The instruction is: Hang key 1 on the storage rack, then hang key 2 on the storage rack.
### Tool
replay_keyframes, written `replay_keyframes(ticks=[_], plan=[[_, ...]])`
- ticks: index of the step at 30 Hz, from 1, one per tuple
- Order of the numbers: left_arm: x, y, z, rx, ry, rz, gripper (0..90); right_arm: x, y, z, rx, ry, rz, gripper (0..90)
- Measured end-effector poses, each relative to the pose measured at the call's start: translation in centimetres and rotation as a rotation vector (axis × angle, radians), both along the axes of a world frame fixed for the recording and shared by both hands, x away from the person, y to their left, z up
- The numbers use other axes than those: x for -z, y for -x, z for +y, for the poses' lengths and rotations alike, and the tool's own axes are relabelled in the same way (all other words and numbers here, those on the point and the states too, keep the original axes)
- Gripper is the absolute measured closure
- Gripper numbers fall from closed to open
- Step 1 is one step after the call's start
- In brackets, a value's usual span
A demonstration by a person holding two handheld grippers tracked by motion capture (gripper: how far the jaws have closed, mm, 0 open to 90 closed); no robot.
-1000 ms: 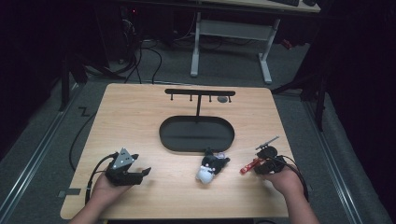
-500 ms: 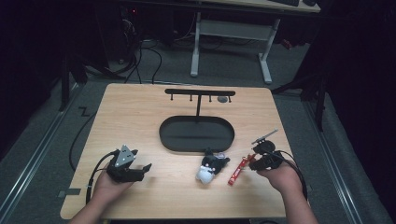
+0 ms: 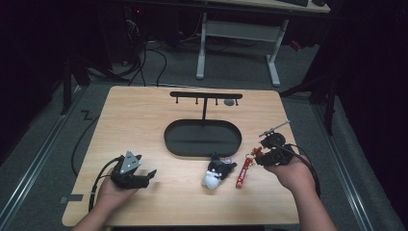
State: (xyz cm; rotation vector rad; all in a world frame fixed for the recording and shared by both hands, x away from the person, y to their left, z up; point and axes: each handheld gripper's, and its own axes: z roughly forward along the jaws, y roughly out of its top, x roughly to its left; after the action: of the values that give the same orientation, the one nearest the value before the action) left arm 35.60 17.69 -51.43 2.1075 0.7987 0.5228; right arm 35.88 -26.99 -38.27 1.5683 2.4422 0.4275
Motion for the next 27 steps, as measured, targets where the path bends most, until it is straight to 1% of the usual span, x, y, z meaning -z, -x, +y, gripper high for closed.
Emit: replay_keyframes(ticks=[2,3,4,5,6,7,8,13,14,16,17,19,21,23,25,27], plan=[[0.0,0.0,0.0,0.005,-0.002,-0.002,20.8,-0.6,-0.1,-0.1,0.012,-0.012,-0.010,68.1],[-0.1,0.1,0.1,0.007,0.007,-0.004,20.9,-1.2,-0.1,-0.1,0.014,-0.013,-0.021,68.1],[-0.1,0.1,0.1,0.007,0.007,-0.004,20.9,-1.2,-0.1,-0.1,0.014,-0.013,-0.021,68.1],[-0.1,0.2,0.1,0.007,0.009,-0.005,20.9,-1.7,-0.2,0.0,0.013,-0.005,-0.030,68.1],[-0.1,0.2,0.2,0.005,0.009,-0.009,20.9,-1.7,-0.2,0.0,0.013,-0.005,-0.030,68.1],[-0.2,0.2,0.2,0.003,0.014,-0.011,20.9,-2.3,-0.3,0.0,0.017,-0.006,-0.041,68.0],[-0.2,0.2,0.2,0.003,0.014,-0.011,21.0,-2.3,-0.3,0.0,0.017,-0.006,-0.041,68.0],[-0.2,0.2,0.2,0.005,0.010,-0.006,21.6,-3.9,-0.9,0.3,0.022,0.002,-0.053,68.0],[-0.2,0.2,0.2,0.007,0.009,-0.001,21.6,-3.9,-0.9,0.3,0.022,0.002,-0.053,68.0],[-0.1,0.2,0.1,0.011,0.008,0.002,21.8,-4.6,-1.2,0.5,0.019,0.011,-0.063,68.0],[-0.2,0.2,0.1,0.013,0.004,0.000,21.8,-4.9,-1.4,0.6,0.018,0.018,-0.066,68.0],[-0.3,0.2,0.1,0.016,0.006,-0.006,21.8,-5.8,-1.8,1.0,0.025,0.012,-0.081,68.0],[-0.3,0.2,0.1,0.014,0.009,-0.010,21.8,-6.0,-2.0,1.1,0.024,0.012,-0.083,68.0],[-0.4,0.2,0.2,0.011,0.019,-0.012,21.8,-6.3,-2.6,1.6,0.014,0.023,-0.097,68.0],[-0.4,0.2,0.2,0.011,0.021,-0.013,21.8,-6.4,-2.8,1.7,0.013,0.022,-0.098,68.0],[-0.4,0.1,0.2,0.015,0.026,-0.008,21.8,-6.8,-3.4,2.1,0.014,0.013,-0.112,68.0]])
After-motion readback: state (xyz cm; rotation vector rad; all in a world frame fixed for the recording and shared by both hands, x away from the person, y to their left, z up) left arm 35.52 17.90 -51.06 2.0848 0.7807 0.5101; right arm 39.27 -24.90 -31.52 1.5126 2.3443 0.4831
